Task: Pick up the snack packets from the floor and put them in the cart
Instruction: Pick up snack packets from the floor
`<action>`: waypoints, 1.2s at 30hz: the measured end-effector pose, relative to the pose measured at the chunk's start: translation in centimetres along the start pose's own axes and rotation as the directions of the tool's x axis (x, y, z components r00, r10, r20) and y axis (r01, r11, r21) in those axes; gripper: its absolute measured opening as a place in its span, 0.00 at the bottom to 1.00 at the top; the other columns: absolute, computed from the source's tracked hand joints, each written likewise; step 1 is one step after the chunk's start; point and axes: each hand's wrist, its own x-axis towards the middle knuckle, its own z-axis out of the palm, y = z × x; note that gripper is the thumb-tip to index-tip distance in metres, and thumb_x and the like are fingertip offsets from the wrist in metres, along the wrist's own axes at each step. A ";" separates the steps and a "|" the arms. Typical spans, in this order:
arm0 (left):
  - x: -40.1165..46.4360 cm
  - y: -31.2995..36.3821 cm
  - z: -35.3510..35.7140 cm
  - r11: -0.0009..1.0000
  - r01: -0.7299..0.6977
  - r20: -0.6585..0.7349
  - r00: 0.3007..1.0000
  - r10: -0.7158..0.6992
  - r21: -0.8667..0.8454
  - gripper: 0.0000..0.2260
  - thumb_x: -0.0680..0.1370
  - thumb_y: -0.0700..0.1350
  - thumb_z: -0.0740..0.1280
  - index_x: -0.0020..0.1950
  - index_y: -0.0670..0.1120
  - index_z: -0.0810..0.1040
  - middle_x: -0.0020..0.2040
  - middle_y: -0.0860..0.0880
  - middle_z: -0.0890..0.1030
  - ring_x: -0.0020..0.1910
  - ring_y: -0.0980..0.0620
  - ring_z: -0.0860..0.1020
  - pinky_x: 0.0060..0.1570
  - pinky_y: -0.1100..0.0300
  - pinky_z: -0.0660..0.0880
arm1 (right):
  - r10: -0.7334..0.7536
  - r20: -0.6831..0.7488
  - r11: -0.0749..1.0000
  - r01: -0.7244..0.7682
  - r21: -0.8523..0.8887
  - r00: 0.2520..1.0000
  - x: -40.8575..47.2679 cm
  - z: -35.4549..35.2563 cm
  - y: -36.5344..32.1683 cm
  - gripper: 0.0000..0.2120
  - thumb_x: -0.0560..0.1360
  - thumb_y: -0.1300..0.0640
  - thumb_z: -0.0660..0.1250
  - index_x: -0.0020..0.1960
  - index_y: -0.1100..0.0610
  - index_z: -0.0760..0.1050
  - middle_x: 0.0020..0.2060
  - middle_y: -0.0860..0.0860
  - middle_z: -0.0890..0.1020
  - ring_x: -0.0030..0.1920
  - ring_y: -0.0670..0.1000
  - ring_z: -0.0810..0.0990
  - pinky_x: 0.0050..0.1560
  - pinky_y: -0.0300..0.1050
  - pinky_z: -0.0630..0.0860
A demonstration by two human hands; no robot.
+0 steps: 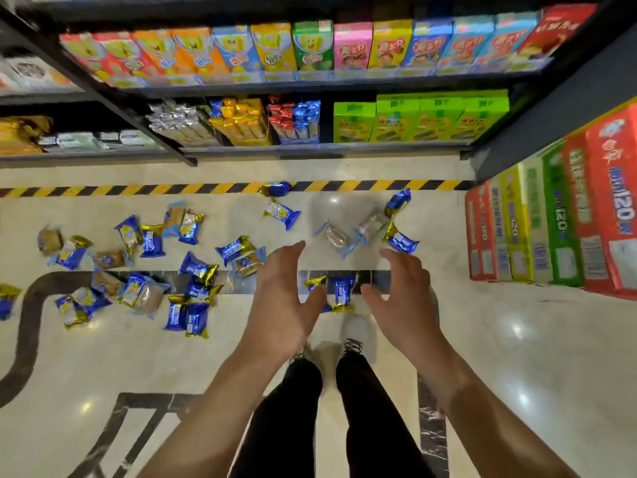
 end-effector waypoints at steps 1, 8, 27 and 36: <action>0.7 -1.0 1.0 1.000 0.018 0.010 1.000 -0.018 0.007 0.29 0.76 0.48 0.69 0.76 0.48 0.65 0.70 0.51 0.69 0.69 0.54 0.66 0.59 0.74 0.57 | 0.003 0.003 1.000 -0.003 -0.025 1.000 0.8 0.7 1.1 0.27 0.74 0.53 0.71 0.71 0.50 0.68 0.65 0.50 0.71 0.65 0.53 0.67 0.61 0.48 0.68; 4.9 -9.4 8.2 0.986 -0.041 0.155 0.988 0.016 0.162 0.31 0.75 0.50 0.65 0.78 0.48 0.62 0.74 0.49 0.66 0.74 0.51 0.60 0.65 0.66 0.54 | 0.016 0.012 0.989 -0.014 -0.148 1.000 4.1 9.1 9.6 0.28 0.72 0.52 0.71 0.70 0.57 0.70 0.62 0.55 0.73 0.62 0.57 0.69 0.57 0.45 0.65; 18.6 -36.9 30.6 0.925 -0.082 0.240 0.971 -0.010 0.370 0.35 0.74 0.59 0.65 0.79 0.51 0.59 0.75 0.48 0.63 0.72 0.47 0.63 0.70 0.49 0.66 | -0.015 0.173 0.967 0.058 -0.247 0.985 15.9 35.3 30.7 0.36 0.74 0.46 0.68 0.77 0.52 0.58 0.69 0.53 0.63 0.69 0.53 0.61 0.63 0.49 0.70; 20.1 -46.5 38.4 0.898 -0.029 0.116 0.993 -0.025 0.440 0.38 0.75 0.61 0.68 0.80 0.54 0.56 0.77 0.45 0.59 0.75 0.44 0.59 0.70 0.45 0.65 | -0.009 0.106 0.966 0.036 -0.255 0.994 17.5 45.9 38.4 0.38 0.71 0.38 0.70 0.75 0.48 0.60 0.67 0.57 0.65 0.63 0.54 0.67 0.53 0.48 0.77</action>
